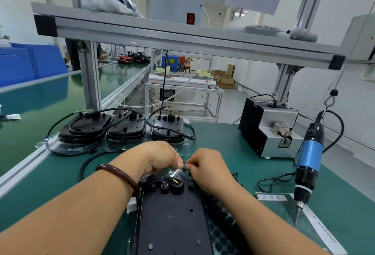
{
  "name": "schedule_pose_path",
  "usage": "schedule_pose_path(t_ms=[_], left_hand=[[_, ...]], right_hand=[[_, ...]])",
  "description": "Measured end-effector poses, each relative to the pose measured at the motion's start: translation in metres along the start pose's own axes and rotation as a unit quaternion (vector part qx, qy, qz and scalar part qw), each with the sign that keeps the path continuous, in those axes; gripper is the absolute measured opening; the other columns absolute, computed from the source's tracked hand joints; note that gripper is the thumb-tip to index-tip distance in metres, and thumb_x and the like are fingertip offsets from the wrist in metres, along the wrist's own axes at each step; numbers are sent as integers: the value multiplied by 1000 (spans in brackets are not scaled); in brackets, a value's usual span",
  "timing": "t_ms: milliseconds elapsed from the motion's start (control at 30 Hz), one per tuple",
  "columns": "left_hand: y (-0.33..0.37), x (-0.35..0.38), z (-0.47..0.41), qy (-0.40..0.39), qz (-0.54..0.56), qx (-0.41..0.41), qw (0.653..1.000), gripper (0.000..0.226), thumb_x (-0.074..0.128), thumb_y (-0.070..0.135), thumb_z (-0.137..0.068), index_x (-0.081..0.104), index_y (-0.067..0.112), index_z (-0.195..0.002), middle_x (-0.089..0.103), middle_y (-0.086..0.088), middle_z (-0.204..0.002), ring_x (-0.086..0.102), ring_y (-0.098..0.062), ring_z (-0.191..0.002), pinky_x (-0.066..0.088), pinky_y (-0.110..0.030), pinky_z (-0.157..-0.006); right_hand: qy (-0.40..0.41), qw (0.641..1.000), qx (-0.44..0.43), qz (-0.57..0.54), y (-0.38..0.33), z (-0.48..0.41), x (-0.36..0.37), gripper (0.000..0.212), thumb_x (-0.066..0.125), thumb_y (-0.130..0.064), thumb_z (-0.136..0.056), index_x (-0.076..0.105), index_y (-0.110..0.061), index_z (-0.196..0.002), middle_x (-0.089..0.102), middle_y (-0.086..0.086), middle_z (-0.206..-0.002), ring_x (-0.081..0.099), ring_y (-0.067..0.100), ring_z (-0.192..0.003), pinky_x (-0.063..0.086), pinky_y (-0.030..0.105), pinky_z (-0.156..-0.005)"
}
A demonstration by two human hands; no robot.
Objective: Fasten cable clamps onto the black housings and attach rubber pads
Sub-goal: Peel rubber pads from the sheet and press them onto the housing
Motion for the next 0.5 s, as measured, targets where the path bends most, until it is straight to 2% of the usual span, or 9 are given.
schedule_pose_path(t_ms=[100, 200, 267, 333, 400, 500], left_hand=[[2, 2, 2, 24, -7, 43, 999, 16, 66, 4, -85, 63, 14, -73, 51, 7, -50, 37, -2, -34, 27, -11, -34], [2, 4, 3, 49, -14, 66, 996, 18, 68, 5, -83, 63, 15, -68, 54, 4, -58, 42, -3, -47, 32, -10, -41], [3, 4, 4, 58, -15, 73, 996, 17, 69, 5, -82, 65, 15, -69, 56, 4, -60, 44, -4, -50, 34, -12, -45], [3, 4, 4, 62, -14, 76, 995, 15, 69, 5, -82, 66, 14, -69, 55, 7, -54, 43, 1, -43, 33, -10, -41], [4, 4, 4, 66, -17, 75, 995, 16, 70, 6, -81, 67, 14, -67, 53, 10, -47, 40, 4, -36, 30, -8, -37], [4, 5, 4, 74, -15, 67, 995, 22, 71, 7, -80, 66, 16, -62, 51, 12, -39, 37, 1, -33, 27, -9, -36]], right_hand=[[-10, 1000, -19, 21, -2, 0, -3, 22, 60, -22, -93, 75, -15, -80, 48, -6, -53, 40, 8, -49, 25, 12, -43], [-15, 998, -50, 43, -4, -1, -6, 33, 60, -20, -93, 64, -16, -60, 37, -9, -51, 35, 5, -48, 26, 12, -43], [-22, 995, -69, 61, -4, -1, -7, 28, 57, -19, -94, 67, -12, -69, 39, -9, -56, 37, 5, -53, 24, 13, -48], [-32, 994, -82, 71, -5, -1, -8, 23, 54, -19, -95, 71, -9, -83, 52, -4, -73, 49, 12, -69, 37, 22, -60], [-43, 992, -89, 73, -6, -1, -9, 22, 52, -19, -94, 71, -10, -89, 59, 4, -92, 55, 21, -87, 45, 29, -75], [-56, 988, -103, 105, -9, -3, -10, 21, 50, -19, -92, 68, -12, -86, 58, 7, -94, 54, 23, -87, 45, 30, -77]])
Point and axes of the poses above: each hand's wrist, its own z-axis away from the middle knuckle, its own x-axis out of the palm, y = z × x, the point moved 2 cm from there along -z, towards the middle knuckle
